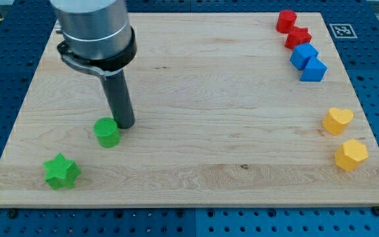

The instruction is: Move the green circle into the green star

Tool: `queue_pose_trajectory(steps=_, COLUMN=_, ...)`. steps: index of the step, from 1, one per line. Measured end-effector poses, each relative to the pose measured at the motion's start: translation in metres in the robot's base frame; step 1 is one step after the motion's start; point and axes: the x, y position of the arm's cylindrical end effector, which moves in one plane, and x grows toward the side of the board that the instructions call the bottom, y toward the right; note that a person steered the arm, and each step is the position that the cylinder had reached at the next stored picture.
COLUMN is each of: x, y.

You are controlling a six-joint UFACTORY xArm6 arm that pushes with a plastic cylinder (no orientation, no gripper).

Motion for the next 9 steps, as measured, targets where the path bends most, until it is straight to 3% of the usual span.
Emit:
queue_pose_trajectory(steps=4, x=0.005, y=-0.031)
queue_pose_trajectory(steps=9, x=0.056, y=-0.031)
